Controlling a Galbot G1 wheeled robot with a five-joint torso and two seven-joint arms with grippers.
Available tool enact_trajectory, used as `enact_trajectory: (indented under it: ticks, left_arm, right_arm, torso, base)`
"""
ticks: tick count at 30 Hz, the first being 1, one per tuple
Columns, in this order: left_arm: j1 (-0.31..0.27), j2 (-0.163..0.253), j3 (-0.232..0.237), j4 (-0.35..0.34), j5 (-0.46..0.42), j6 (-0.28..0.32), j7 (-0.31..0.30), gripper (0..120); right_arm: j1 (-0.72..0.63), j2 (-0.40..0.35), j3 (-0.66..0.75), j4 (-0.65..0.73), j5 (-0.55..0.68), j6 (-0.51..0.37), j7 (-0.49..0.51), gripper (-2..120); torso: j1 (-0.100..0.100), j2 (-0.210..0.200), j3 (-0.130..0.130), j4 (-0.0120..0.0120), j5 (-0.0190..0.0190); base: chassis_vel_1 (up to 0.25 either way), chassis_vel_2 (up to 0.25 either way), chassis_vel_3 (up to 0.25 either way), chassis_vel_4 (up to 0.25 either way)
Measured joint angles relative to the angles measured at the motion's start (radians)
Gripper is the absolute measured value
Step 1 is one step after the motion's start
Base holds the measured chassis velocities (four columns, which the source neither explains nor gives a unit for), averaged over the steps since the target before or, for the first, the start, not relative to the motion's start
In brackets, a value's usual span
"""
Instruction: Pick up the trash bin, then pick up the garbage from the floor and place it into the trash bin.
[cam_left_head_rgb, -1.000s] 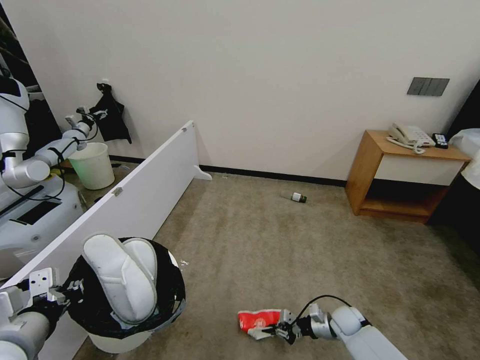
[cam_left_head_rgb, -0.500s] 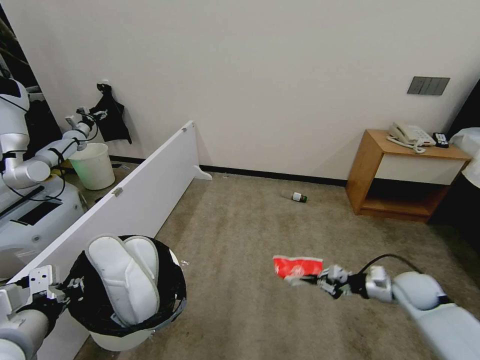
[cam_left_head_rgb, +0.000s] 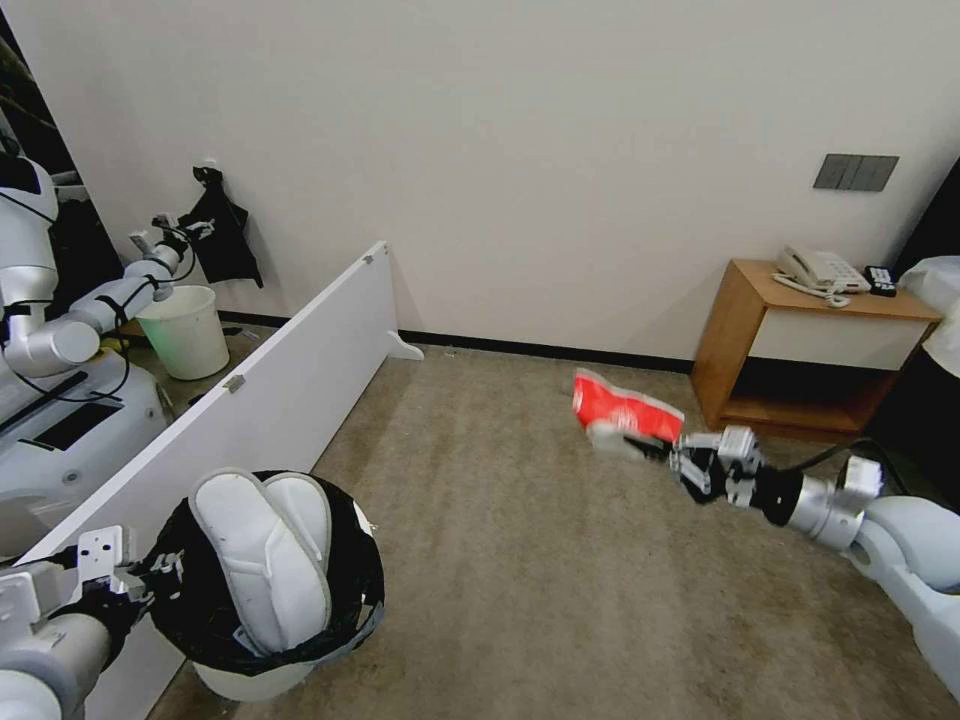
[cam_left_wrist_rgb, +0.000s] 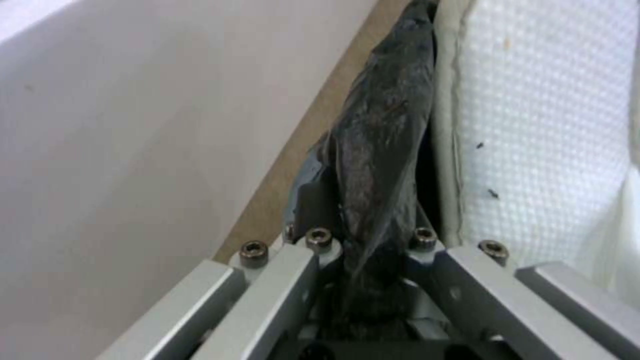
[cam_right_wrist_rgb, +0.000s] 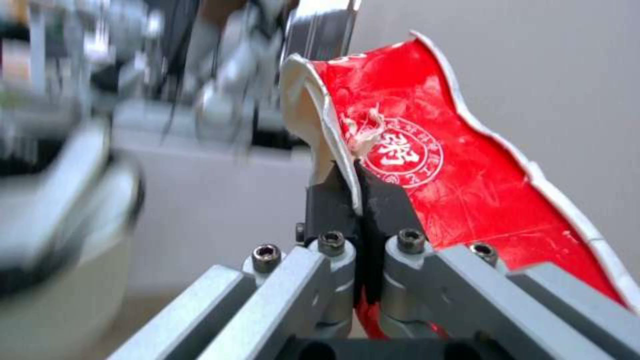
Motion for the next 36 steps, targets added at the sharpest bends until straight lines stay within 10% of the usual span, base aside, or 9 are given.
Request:
enact_trajectory:
  ticks: [14,25,36]
  left_arm:
    - [-0.005,0.025,0.021,-0.012,0.006,0.000,0.002,4]
    - [-0.001,0.003,0.029,-0.021,0.021,0.000,-0.002,4]
    - [-0.037,0.008,0.090,-0.026,0.036,0.000,-0.013,4]
  right_arm:
    - [0.008,0.004,0.031,0.125,0.201,-0.025,0.078,0]
    - [0.176,0.055,-0.224,0.247,0.257,-0.012,0.345,0]
    - [0.395,0.175,-0.495,0.197,0.326,-0.011,0.370,0]
  torso:
    - [0.000,0.000,0.000,0.0000,-0.0003]
    - [0.000,0.000,0.000,-0.0001,-0.0001]
    - [0.000,0.000,0.000,0.0002,-0.0002]
  base:
    - [0.000,0.000,0.000,0.000]
    - [0.000,0.000,0.000,0.000]
    - [0.000,0.000,0.000,0.000]
